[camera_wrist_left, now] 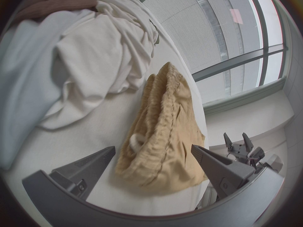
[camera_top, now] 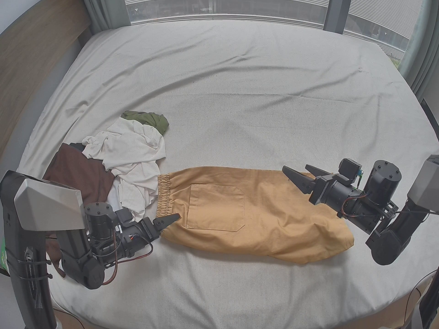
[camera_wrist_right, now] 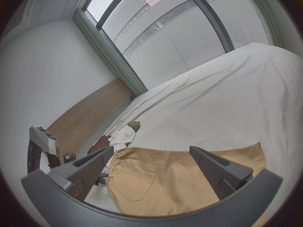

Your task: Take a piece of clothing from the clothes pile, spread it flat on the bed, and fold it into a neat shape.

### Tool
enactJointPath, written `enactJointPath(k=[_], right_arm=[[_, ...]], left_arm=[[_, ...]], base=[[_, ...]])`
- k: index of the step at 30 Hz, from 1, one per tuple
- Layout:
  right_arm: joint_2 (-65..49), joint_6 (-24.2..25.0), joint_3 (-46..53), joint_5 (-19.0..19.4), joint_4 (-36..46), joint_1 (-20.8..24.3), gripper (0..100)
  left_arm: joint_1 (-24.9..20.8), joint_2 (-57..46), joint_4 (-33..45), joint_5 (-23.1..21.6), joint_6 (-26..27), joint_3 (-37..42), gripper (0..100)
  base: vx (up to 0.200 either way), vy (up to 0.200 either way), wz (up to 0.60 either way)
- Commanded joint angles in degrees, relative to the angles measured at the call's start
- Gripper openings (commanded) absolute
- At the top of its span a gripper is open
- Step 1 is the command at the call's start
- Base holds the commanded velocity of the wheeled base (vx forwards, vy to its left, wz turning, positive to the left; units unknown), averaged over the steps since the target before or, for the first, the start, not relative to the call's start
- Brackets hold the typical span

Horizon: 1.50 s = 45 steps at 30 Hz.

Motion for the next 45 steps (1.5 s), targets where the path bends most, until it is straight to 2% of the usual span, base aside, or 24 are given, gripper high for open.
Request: enactJointPath(k=[1,11,19,20,29,35,41,45], right_arm=[[-3.1,1.5,0.7,0.1,0.1,-0.4,100],[-2.6,1.6,0.7,0.1,-0.2,-1.1,100],[-2.6,1.6,1.1,0.1,-0.2,-1.1,100],[-2.6,1.6,1.1,0.1,-0.3,-1.1,100],[-2.5,1.6,1.1,0.1,-0.3,-1.0,100],[-2.4,1.4,3.2,0.2,-0.3,-0.4,100],[-0.9,1.3,3.5,0.2,-0.3,-0.1,100],[-0.7,1.3,3.6,0.2,-0.3,0.2,100]], left_arm=[[-1.5,2.8,0.1,0.8,-4.5,-6.7,100],[-1.6,3.8,0.1,0.6,-12.0,-10.3,100],[-1.4,6.0,0.1,0.6,-12.3,-12.2,100],[-1.4,6.1,0.1,0.6,-12.5,-12.2,0],[-0.9,3.8,0.0,0.8,-12.7,-8.7,0],[1.9,-4.4,0.1,0.2,-11.7,1.1,0],[7.0,-6.3,0.0,-0.3,-4.2,6.8,0],[8.9,-6.5,0.0,-0.3,-2.1,7.8,0]], base=[[0.000,0.000,0.00],[0.000,0.000,0.00],[0.000,0.000,0.00],[0.000,0.000,0.00],[0.000,0.000,0.00],[0.000,0.000,0.00],[0.000,0.000,0.00],[0.000,0.000,0.00]])
